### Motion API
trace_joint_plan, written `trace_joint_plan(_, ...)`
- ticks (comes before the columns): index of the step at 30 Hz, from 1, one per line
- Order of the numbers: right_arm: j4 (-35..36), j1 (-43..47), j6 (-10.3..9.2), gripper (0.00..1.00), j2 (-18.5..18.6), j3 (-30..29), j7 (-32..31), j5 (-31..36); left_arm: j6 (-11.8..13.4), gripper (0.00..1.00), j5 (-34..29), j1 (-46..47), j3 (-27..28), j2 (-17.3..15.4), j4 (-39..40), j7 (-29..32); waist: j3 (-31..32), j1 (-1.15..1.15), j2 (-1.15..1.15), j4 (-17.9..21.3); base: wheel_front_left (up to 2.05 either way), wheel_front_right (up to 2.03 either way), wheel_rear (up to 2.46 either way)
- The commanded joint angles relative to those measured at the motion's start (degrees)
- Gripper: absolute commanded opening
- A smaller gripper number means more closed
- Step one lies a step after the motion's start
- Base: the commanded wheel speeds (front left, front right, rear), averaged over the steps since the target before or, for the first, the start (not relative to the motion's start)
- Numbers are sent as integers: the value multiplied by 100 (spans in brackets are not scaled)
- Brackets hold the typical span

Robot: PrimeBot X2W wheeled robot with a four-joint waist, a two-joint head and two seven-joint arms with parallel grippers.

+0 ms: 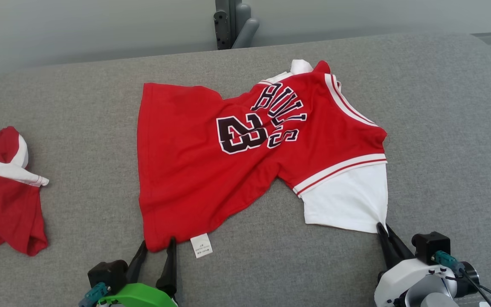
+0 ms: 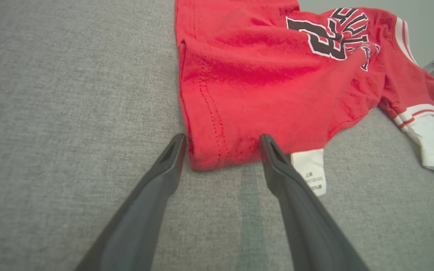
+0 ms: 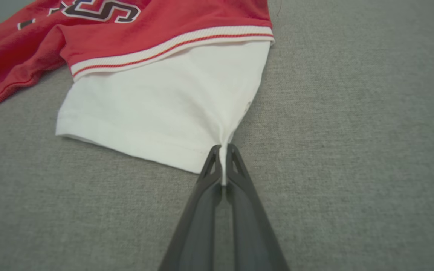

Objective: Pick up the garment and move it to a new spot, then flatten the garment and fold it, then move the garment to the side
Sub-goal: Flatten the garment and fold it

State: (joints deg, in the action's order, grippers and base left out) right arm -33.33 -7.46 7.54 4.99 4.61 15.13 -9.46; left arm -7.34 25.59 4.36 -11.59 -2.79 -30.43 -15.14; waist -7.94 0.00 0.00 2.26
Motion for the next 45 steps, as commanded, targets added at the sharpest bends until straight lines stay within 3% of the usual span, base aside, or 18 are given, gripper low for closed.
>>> trace_joint_plan(1,38,-51,-10,0,42,-2,2,18,-16,100,-12,120,-14,-20,-48,1,-68,0,0,40,0,0,0)
trace_joint_plan(3,57,-62,-10,0,40,4,2,21,-17,94,-37,135,-22,-21,-122,1,-90,0,0,45,0,0,0)
trace_joint_plan(4,71,-76,-10,0,35,11,2,25,-18,50,-11,150,-14,-21,-167,2,-101,0,0,45,0,0,0)
trace_joint_plan(5,86,-93,-10,0,30,13,2,15,-18,31,10,180,-26,-20,-193,5,-115,0,0,42,0,0,0)
trace_joint_plan(6,98,-109,-10,0,27,11,2,-2,-18,0,2,211,-34,-20,-206,5,-128,0,0,33,0,0,0)
trace_joint_plan(13,571,-107,-10,0,-46,-22,2,-325,-18,0,-138,130,28,-24,249,1,18,0,0,-78,0,0,0)
trace_joint_plan(17,1417,-230,-9,0,-53,-85,3,-602,-18,0,-351,98,189,-78,957,0,419,0,0,-143,0,0,0)
trace_joint_plan(23,2319,-790,-8,0,104,-185,2,-951,-9,0,-475,716,43,-635,1476,0,884,0,0,-206,0,0,0)
trace_joint_plan(28,2686,-1620,-6,0,399,-232,2,-1167,-9,0,-432,1790,-357,-1387,1518,0,1114,0,0,-255,0,0,0)
trace_joint_plan(38,2574,-3438,-6,0,1152,-167,2,-1085,-8,0,-269,4045,-1213,-2426,902,34,944,0,0,-278,0,0,0)
trace_joint_plan(45,1559,-4979,-9,0,1673,142,0,-842,-8,0,-179,5549,-1649,-2542,136,151,168,0,0,-279,0,0,0)
